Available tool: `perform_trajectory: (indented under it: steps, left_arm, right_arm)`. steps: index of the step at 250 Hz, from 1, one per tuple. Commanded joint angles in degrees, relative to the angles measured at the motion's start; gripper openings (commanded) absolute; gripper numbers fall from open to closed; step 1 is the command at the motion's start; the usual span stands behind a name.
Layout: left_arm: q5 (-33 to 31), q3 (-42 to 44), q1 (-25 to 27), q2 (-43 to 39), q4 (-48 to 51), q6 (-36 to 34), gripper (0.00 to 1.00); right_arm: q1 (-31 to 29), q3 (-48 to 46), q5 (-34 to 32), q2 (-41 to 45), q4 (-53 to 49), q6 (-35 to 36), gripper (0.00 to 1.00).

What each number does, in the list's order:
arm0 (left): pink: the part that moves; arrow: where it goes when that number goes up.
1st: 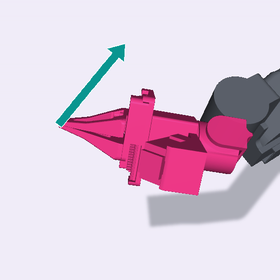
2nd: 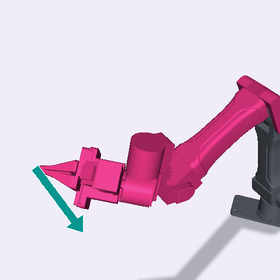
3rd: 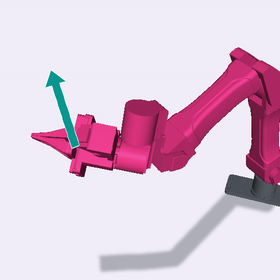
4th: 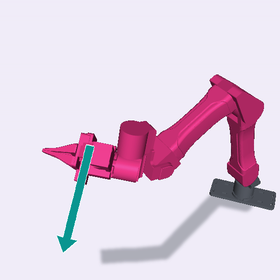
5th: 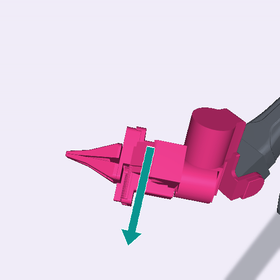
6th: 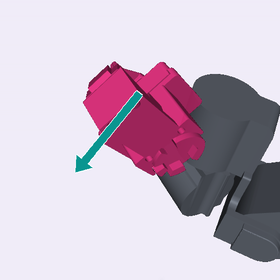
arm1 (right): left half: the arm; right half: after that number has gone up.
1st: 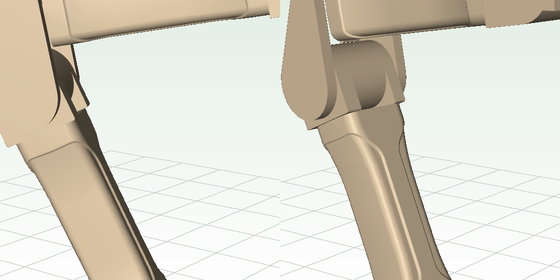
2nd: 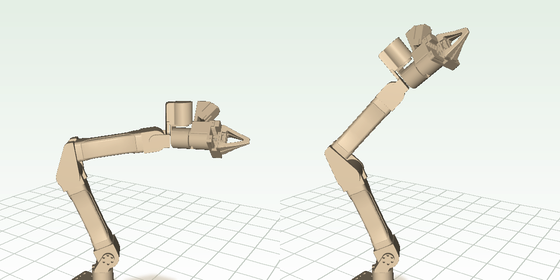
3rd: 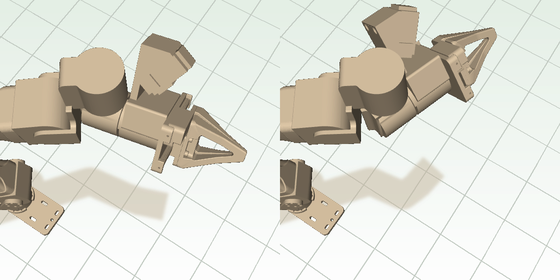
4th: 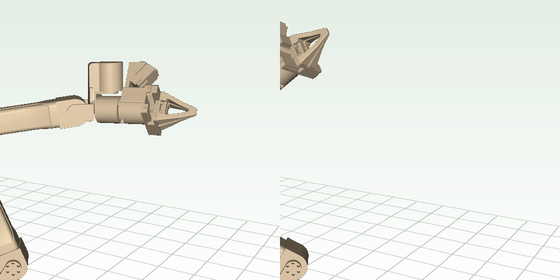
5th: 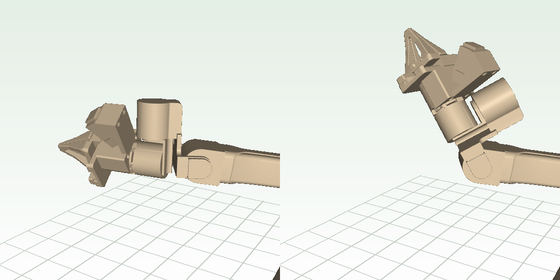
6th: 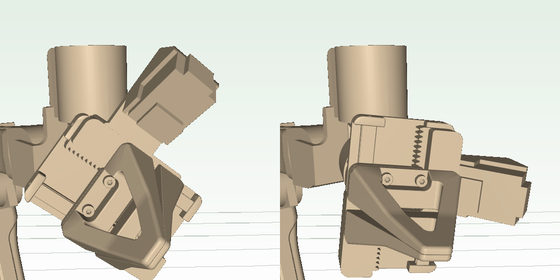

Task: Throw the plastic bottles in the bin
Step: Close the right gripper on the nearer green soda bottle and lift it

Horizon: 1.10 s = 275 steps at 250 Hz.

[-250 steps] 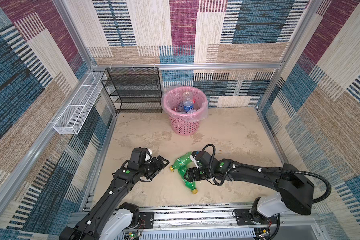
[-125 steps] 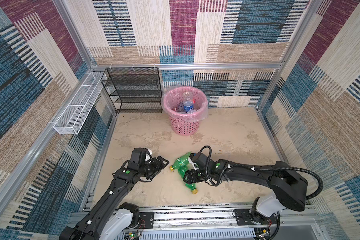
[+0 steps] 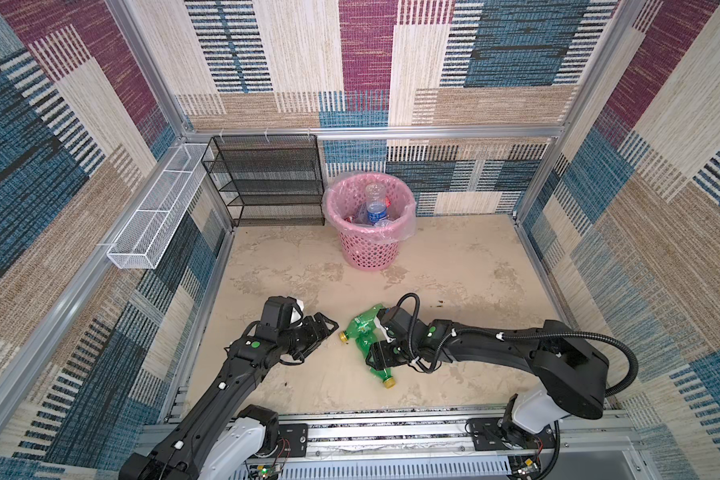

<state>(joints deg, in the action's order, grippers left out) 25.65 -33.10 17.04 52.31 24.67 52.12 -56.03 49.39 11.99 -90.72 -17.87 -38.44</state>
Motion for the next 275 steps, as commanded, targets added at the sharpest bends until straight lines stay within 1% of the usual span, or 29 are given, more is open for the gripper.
perform_trajectory:
  steps: [1,100,161,275]
  left_arm:
    - [0.1,0.3,0.0,0.2,-0.7,0.0,0.82]
    - [0.1,-0.6,0.0,0.6,-0.5,-0.2,0.82]
    - [0.2,-0.4,0.0,0.9,-0.8,0.0,0.82]
    - [0.3,-0.4,0.0,1.6,-1.3,0.1,0.82]
  right_arm:
    - [-0.1,-0.1,-0.1,-0.2,1.1,0.5,0.74]
    - [-0.1,-0.8,0.5,0.3,1.4,0.6,0.65]
    - [-0.1,-2.4,0.8,2.1,2.3,0.0,0.60]
    - [-0.1,-7.9,-0.9,7.7,3.9,-2.2,0.58]
